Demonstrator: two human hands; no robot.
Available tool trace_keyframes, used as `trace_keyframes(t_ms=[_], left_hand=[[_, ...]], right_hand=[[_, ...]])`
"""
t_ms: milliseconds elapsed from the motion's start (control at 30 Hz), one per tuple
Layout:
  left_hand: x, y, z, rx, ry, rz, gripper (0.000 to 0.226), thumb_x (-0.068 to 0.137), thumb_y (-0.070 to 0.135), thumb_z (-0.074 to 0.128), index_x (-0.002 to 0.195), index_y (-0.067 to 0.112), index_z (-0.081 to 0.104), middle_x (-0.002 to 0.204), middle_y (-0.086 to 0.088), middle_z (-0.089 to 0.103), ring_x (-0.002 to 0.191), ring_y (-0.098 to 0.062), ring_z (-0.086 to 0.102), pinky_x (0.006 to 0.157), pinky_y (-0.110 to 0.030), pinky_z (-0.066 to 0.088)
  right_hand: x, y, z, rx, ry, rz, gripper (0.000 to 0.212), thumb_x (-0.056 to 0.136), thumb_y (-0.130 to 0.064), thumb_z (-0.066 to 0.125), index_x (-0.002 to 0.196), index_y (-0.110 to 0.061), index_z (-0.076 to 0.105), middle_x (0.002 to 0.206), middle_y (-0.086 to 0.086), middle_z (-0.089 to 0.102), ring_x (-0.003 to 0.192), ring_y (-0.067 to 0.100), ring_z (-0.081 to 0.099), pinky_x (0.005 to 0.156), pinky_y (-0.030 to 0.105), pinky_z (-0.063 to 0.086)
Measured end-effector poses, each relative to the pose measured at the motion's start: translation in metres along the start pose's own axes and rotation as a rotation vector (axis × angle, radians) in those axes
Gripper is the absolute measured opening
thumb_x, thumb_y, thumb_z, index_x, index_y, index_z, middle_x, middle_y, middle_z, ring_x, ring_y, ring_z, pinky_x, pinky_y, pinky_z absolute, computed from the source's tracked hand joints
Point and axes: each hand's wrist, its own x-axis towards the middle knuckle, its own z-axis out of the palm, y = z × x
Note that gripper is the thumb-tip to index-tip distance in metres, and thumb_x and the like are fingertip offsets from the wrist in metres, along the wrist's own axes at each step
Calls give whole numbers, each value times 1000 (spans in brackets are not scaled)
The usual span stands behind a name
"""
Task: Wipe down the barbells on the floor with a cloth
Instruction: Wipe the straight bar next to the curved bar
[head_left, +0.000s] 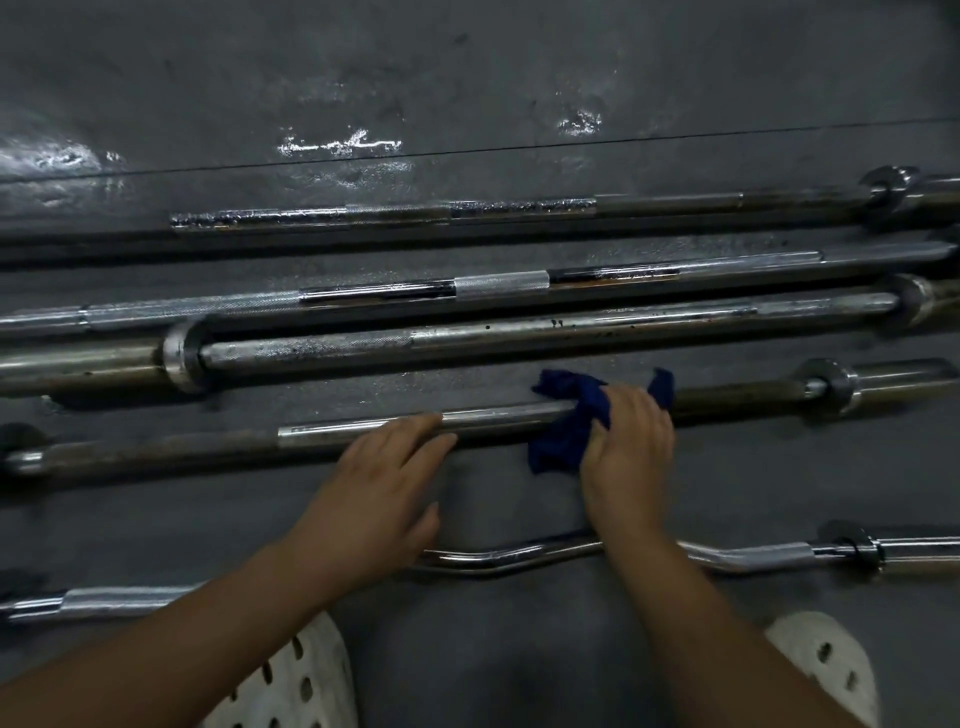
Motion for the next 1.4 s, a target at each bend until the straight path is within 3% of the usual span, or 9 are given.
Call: trace_keyframes(t_ms=[167, 333, 467, 633, 800, 933, 1133, 1300, 1400], left_hand=[[7, -4, 3, 55, -25, -28, 73, 76, 43, 46, 143, 15, 47, 152, -8, 42, 133, -28, 47, 107, -46, 43], [10, -8, 5, 130, -46, -50, 76, 75, 43, 44, 145, 16, 45, 154, -7, 40, 139, -27, 40, 112, -44, 35], [8, -7, 5, 158, -63, -36, 78, 72, 41, 48, 144, 14, 47, 153, -8, 42, 138, -28, 41, 112, -43, 26], [6, -12, 5, 167, -51, -86, 75, 74, 41, 44, 143, 12, 48, 152, -9, 44, 137, -29, 41, 113, -43, 24], [6, -11, 6, 185, -83, -92, 76, 73, 42, 44, 144, 13, 46, 152, -9, 44, 137, -28, 43, 113, -41, 21], [1, -13, 7, 184, -67, -85, 75, 75, 41, 43, 143, 13, 48, 150, -9, 46, 135, -28, 45, 112, -42, 25], [-4, -11, 15, 148, -109, -69, 77, 72, 39, 48, 144, 13, 48, 148, -10, 48, 134, -28, 47, 111, -46, 37], [-12, -9, 24, 126, -110, -53, 76, 74, 39, 48, 146, 14, 45, 151, -8, 45, 137, -26, 43, 113, -46, 35], [-14, -7, 23, 126, -107, -41, 75, 74, 40, 49, 145, 14, 47, 149, -8, 47, 136, -26, 45, 112, -45, 37]], right_hand=[[-14, -33, 19, -70, -142, -367, 53, 80, -21, 45, 131, -15, 59, 141, 5, 55, 135, 24, 46, 112, 49, 30], [3, -14, 4, -118, -36, 79, 45, 89, -21, 46, 133, -17, 58, 142, 2, 54, 139, 22, 40, 115, 51, 20], [-17, -36, 15, -132, -157, -412, 53, 82, -24, 43, 132, -16, 60, 140, 1, 57, 133, 20, 50, 112, 49, 27], [0, -2, -6, -115, -71, 109, 42, 93, -15, 52, 134, -17, 55, 143, 2, 52, 141, 19, 38, 116, 52, 16], [-15, -38, 8, -138, -211, -359, 48, 84, -27, 43, 128, -18, 62, 131, 0, 63, 127, 19, 54, 113, 48, 24], [-3, -23, -9, -84, -202, -62, 22, 92, -18, 53, 112, -25, 61, 113, -7, 63, 118, 16, 55, 113, 52, 25], [-46, -2, -17, -201, -256, -229, 49, 94, -29, 41, 141, -19, 51, 147, 0, 49, 140, 17, 39, 117, 51, 20], [-62, -17, -2, -154, -138, 140, 45, 100, -25, 43, 144, -17, 45, 154, 3, 39, 147, 22, 25, 120, 52, 15], [-75, -37, 11, -190, -255, -210, 52, 94, -31, 38, 143, -17, 48, 150, 4, 45, 143, 23, 35, 118, 48, 18]])
